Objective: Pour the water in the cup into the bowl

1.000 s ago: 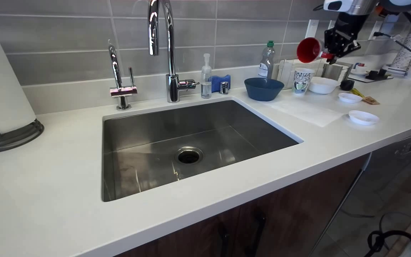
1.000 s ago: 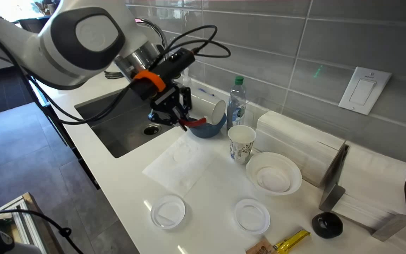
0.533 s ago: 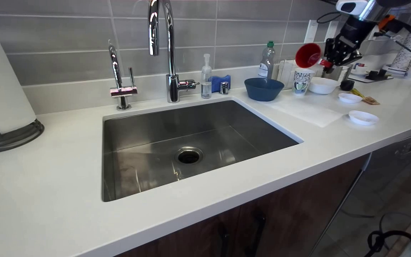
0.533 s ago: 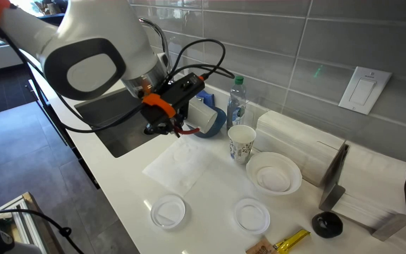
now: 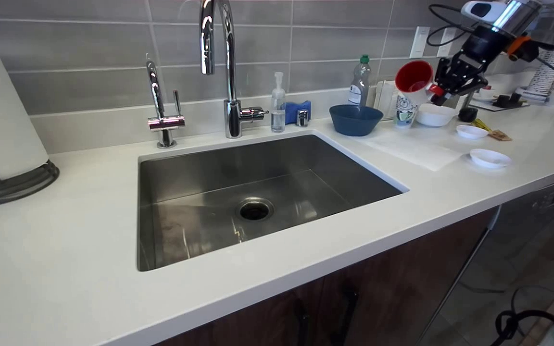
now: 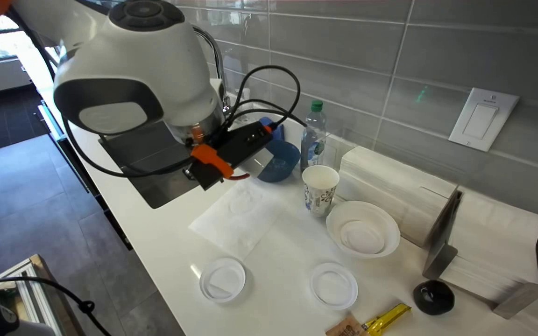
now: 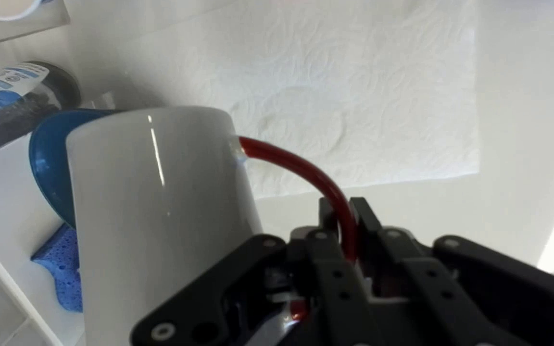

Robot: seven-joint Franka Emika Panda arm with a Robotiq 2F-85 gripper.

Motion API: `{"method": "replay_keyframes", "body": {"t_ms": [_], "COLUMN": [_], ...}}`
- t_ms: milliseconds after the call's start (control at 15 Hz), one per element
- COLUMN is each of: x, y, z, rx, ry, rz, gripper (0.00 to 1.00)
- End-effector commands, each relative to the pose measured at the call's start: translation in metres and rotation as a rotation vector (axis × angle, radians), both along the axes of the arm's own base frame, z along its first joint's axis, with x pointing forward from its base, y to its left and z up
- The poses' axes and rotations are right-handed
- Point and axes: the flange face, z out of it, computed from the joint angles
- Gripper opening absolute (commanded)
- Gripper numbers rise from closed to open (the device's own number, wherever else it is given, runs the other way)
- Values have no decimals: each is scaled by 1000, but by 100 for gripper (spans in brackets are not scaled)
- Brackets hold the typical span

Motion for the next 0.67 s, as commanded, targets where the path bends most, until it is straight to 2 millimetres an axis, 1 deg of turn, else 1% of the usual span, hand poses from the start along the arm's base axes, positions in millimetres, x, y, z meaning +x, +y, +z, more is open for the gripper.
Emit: {"method": "replay_keyframes", "body": {"t_ms": [0,333,600], "x": [1,-2,-9], "y": [-15,-32,-48], "z": [5,-6,-28], "rx": [101,229,340], "ry": [-25,-87,-108], "rz": [9,-18,-37], "gripper": [3,3,3]}}
